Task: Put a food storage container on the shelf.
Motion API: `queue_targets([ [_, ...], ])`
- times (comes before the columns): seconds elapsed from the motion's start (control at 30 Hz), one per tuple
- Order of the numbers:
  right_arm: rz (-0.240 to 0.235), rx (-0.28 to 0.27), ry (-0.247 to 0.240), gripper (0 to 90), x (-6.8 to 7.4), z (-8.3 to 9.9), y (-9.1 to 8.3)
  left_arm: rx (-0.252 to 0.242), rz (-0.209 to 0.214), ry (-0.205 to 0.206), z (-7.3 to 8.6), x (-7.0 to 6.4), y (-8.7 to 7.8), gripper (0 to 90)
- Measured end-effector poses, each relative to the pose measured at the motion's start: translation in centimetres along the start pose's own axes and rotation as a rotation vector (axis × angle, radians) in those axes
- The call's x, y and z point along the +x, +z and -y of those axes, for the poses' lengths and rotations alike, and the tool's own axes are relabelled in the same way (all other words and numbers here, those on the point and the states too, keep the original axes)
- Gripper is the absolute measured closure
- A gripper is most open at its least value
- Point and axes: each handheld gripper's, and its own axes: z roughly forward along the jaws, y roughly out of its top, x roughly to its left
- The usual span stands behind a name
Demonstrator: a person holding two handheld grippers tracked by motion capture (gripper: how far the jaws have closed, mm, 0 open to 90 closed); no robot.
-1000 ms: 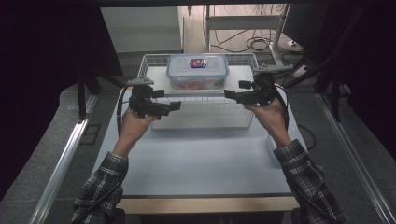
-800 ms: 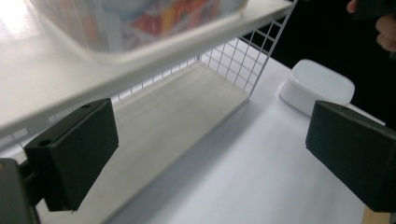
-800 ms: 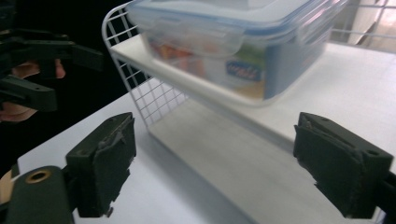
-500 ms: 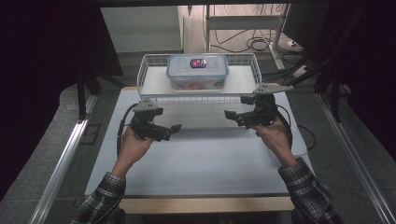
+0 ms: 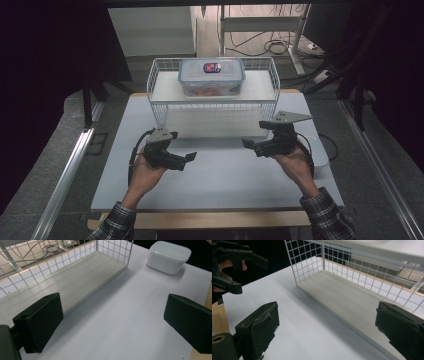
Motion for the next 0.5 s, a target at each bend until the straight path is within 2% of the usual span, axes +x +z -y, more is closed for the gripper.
queue_targets([
  [0.27,0.034,0.014,-0.003,0.6,0.6,1.7,-0.5,-0.005,-0.018,0.021,1.5,-0.8,-0.3,3.9],
  [0.4,0.037,0.019,0.01,0.0,1.1,2.7,-0.6,-0.03,-0.006,-0.001,2.6,-1.3,-0.5,4.2],
  [0.5,0.026,0.032,0.012,0.0,1.5,3.5,-0.6,-0.017,0.007,-0.006,3.3,-1.7,-0.5,4.0],
])
